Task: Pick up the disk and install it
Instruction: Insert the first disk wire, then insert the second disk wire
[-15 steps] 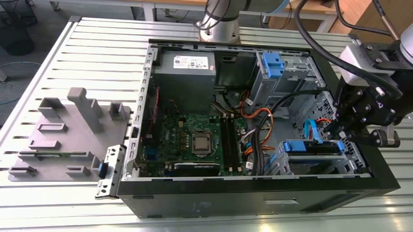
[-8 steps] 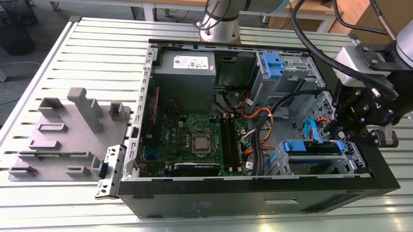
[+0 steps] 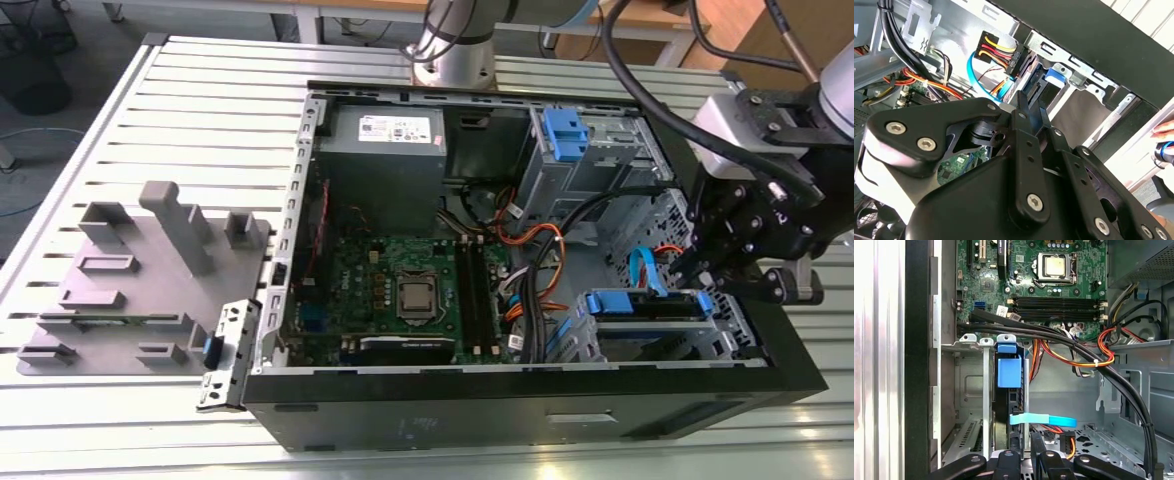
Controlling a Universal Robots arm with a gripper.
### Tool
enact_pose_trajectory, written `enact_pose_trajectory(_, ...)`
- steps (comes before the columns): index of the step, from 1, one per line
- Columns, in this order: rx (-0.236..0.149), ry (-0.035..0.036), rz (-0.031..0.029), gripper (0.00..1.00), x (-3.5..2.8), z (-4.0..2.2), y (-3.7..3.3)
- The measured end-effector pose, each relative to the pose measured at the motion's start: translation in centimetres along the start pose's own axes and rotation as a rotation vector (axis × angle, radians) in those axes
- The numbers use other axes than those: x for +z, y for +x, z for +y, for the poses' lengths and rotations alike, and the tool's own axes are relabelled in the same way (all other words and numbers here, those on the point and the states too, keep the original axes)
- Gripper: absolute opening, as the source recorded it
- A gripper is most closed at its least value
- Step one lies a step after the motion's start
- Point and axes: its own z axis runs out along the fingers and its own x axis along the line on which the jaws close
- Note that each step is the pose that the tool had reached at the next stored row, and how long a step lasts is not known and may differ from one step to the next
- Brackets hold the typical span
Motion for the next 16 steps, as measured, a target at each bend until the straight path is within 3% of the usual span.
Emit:
enact_pose_trajectory(11, 0.0, 0.0, 0.0001, 0.24, -0.17, 0.0, -0.02)
enact_pose_trajectory(16, 0.0, 0.0, 0.0, 0.24, -0.14, 0.01, -0.36)
